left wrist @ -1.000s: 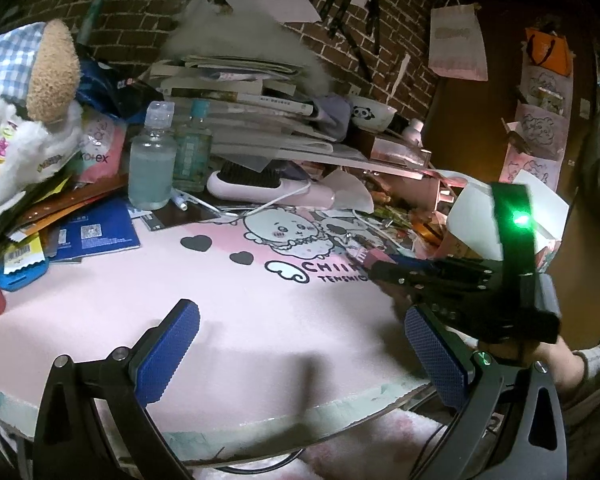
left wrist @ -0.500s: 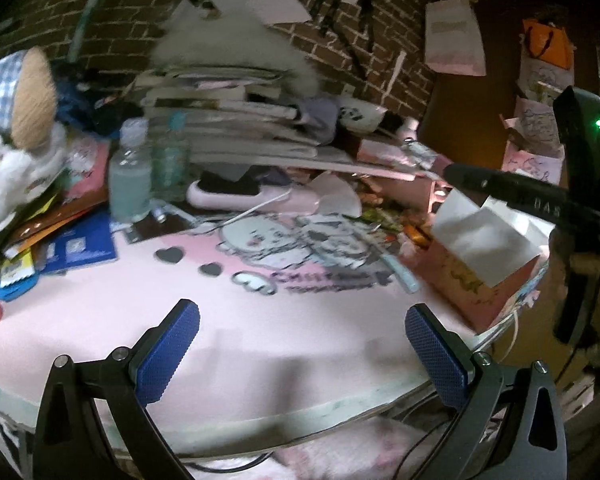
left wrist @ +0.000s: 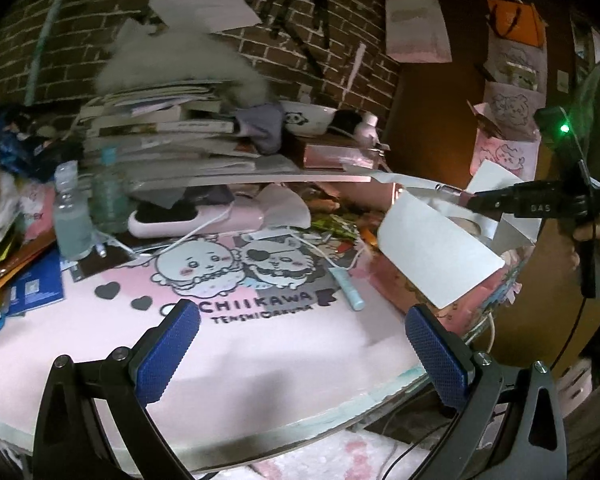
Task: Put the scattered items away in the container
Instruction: 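Carry the pink tube into the white box and open the right tool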
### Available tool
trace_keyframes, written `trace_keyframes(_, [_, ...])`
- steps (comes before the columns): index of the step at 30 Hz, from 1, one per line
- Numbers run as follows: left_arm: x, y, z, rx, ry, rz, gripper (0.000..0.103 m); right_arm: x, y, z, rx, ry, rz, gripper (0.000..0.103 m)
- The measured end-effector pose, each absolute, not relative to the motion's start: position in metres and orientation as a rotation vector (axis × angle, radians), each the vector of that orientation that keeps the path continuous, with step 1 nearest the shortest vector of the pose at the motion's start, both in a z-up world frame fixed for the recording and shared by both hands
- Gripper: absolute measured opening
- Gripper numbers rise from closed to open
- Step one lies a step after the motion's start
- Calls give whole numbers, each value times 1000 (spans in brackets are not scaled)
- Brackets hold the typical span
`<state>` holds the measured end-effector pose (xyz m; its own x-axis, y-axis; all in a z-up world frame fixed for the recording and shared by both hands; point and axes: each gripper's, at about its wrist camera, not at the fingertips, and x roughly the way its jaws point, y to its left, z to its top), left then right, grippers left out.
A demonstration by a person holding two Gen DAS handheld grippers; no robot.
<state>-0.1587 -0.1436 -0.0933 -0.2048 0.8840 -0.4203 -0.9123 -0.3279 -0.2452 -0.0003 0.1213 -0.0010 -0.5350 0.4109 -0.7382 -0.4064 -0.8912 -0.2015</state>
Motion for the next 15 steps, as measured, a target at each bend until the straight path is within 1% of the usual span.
trace_keyframes(4, [-149,-137,-90,-585,83,1806,103,-2,130,-10,-1247,91,2421,15])
trace_keyframes(9, [-141,-133,-85,-581,103,1802,103,-4,137,-11,-1281,139,2435,15])
trace_keyframes(15, [-135,-131,-83,-578,116,1801,103,-12,147,-25,-1363,207,2409,15])
